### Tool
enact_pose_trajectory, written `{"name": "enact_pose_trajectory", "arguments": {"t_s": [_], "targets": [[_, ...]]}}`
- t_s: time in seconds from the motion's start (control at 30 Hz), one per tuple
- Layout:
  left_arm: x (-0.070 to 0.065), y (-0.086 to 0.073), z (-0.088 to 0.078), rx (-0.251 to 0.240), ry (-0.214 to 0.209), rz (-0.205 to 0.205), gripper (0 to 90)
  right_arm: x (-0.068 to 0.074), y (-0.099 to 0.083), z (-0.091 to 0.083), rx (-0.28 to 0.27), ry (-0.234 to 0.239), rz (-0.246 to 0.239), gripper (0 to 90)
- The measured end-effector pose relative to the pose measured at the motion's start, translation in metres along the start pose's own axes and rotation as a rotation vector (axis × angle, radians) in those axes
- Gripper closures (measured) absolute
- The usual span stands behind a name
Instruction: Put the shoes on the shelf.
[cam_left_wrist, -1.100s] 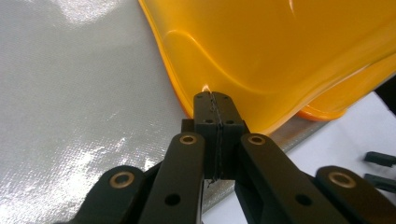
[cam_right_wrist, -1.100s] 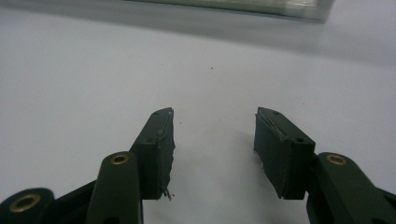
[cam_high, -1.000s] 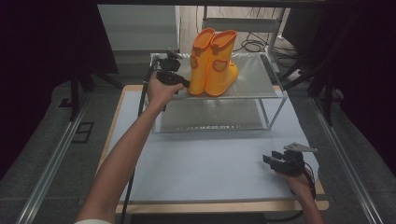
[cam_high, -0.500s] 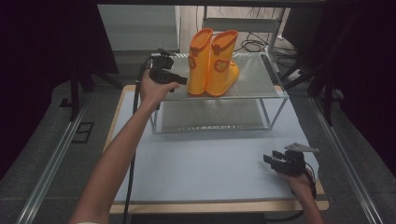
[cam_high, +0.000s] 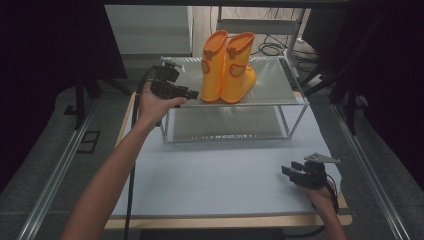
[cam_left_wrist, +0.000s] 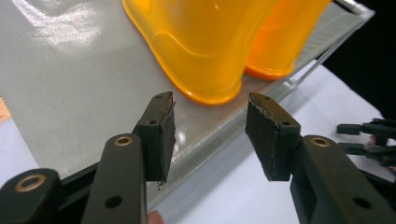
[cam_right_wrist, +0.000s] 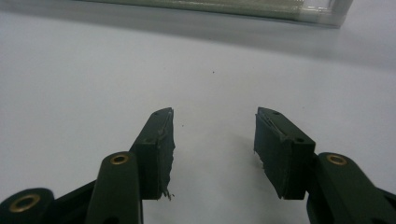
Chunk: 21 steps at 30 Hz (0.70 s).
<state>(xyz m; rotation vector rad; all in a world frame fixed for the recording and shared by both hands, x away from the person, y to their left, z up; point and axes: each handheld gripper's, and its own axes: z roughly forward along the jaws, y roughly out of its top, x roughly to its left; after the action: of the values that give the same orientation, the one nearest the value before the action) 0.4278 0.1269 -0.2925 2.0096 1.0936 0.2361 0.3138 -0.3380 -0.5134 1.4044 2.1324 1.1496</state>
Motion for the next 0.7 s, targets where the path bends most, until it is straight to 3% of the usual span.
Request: {"name": "enact_pose_trajectory", "arguments": {"t_s": [0.13, 0.37, 0.7], "targets": [[-0.008, -0.011, -0.007, -0.008, -0.032, 0.031, 49.6, 0.0, 0.0, 0.0, -0.002, -0.002, -0.002, 47.7], [-0.014, -0.027, -0.007, 0.014, -0.053, 0.065, 47.3, 0.002, 0.0, 0.001, 0.001, -0.001, -0.01, 47.6], [-0.016, -0.06, -0.01, 0.006, -0.084, 0.071, 46.3, 0.0, -0.002, 0.002, 0.006, -0.006, -0.013, 47.6]]}}
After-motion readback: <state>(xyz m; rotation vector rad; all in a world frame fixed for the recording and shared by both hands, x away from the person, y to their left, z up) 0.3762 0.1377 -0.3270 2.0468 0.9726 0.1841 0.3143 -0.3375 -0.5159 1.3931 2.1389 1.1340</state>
